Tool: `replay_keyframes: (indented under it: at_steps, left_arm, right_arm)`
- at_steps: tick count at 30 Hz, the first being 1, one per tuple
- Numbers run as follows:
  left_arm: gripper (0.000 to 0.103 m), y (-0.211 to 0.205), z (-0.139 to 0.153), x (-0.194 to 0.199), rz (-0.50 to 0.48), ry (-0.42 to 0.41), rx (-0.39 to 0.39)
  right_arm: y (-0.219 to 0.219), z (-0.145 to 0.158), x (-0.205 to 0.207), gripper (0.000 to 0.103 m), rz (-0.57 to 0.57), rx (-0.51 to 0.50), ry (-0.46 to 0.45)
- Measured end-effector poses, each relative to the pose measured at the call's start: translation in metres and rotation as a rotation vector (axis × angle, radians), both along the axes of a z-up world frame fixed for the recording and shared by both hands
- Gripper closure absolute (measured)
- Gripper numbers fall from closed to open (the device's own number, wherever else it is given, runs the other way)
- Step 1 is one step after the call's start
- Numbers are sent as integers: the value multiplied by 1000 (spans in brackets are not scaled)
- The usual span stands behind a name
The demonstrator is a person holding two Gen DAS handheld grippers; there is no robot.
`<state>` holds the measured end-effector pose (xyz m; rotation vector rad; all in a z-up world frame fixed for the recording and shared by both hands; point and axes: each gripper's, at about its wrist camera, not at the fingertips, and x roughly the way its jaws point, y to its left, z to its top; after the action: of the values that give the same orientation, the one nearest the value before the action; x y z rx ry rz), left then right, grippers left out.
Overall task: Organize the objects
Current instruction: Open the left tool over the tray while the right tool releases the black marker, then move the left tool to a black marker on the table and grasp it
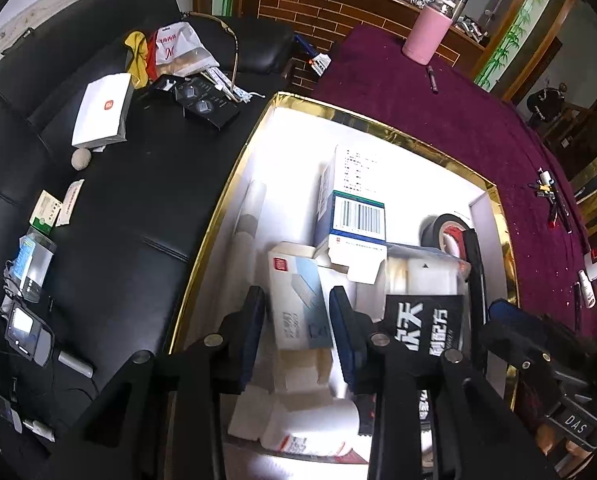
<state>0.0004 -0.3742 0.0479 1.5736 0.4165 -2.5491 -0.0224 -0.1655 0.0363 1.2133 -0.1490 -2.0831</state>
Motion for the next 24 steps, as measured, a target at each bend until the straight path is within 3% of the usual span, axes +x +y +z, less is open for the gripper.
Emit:
replay_keyframes:
  at_steps: [12,16,21,24]
  left_arm:
    - [59,27,24,44,1,88,32]
    - [59,42,34,51,-24,99,33]
    - [52,68,47,55,-66,115,27]
    - [50,86,53,56,-95,122,34]
  right_arm:
    - [32,23,18,43,-42,25,119]
    - [46,21,17,37,-69,22,110]
    - [67,22,18,15,-108,8,112]
    - [88,25,21,11,-140,-1,117]
